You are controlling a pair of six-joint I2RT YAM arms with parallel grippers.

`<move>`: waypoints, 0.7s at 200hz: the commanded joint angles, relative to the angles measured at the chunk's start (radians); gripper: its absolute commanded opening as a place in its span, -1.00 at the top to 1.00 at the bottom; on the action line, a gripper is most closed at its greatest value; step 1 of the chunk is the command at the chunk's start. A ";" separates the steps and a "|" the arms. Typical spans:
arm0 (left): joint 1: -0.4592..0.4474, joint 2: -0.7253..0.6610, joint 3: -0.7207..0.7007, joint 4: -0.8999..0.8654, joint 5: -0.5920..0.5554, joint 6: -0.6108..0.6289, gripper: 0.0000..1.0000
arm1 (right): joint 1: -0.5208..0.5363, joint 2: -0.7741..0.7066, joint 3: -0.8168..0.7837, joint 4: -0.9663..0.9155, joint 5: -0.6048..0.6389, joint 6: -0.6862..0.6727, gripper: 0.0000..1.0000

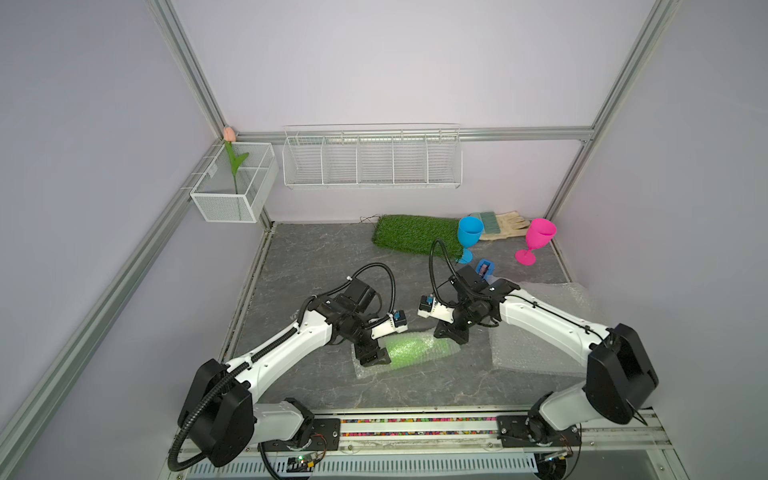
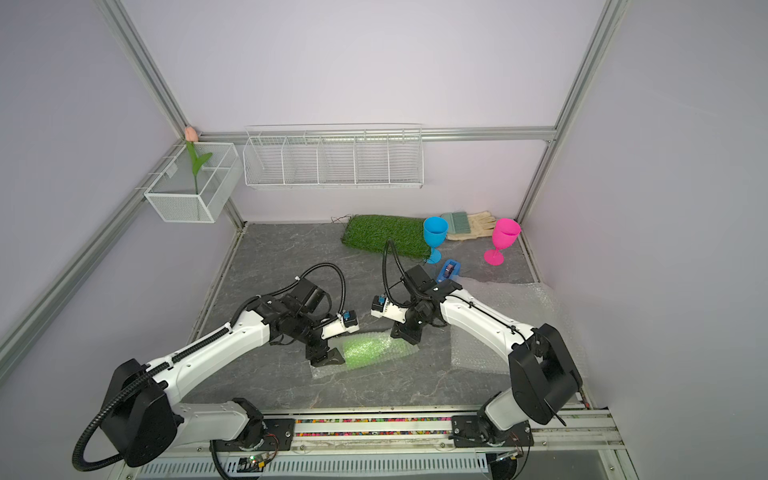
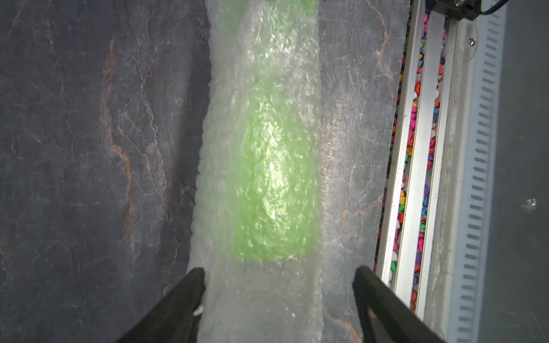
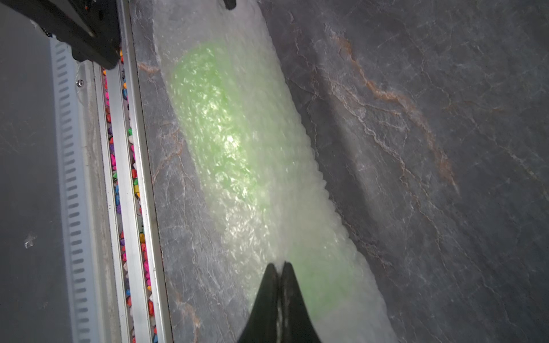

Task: Wrap wine glasses in bubble wrap
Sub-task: Adjust the bubble wrap at the center of the board.

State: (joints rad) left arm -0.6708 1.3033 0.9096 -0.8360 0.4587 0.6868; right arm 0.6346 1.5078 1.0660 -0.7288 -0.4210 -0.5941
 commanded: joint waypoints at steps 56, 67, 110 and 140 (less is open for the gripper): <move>-0.030 0.033 -0.010 -0.005 -0.049 0.071 -0.08 | -0.022 0.014 0.037 -0.039 -0.035 0.007 0.86; -0.033 0.034 -0.010 -0.003 -0.057 0.071 -0.08 | -0.024 0.015 0.037 -0.037 -0.032 0.008 0.86; -0.041 0.047 -0.015 0.017 -0.098 0.075 -0.07 | -0.030 0.023 0.040 -0.038 -0.032 0.010 0.87; -0.041 0.062 -0.008 0.015 -0.105 0.088 0.03 | -0.034 0.031 0.040 -0.037 -0.033 0.010 0.86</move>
State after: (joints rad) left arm -0.7082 1.3479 0.9092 -0.8165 0.3653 0.7288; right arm 0.6094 1.5242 1.0847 -0.7441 -0.4351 -0.5827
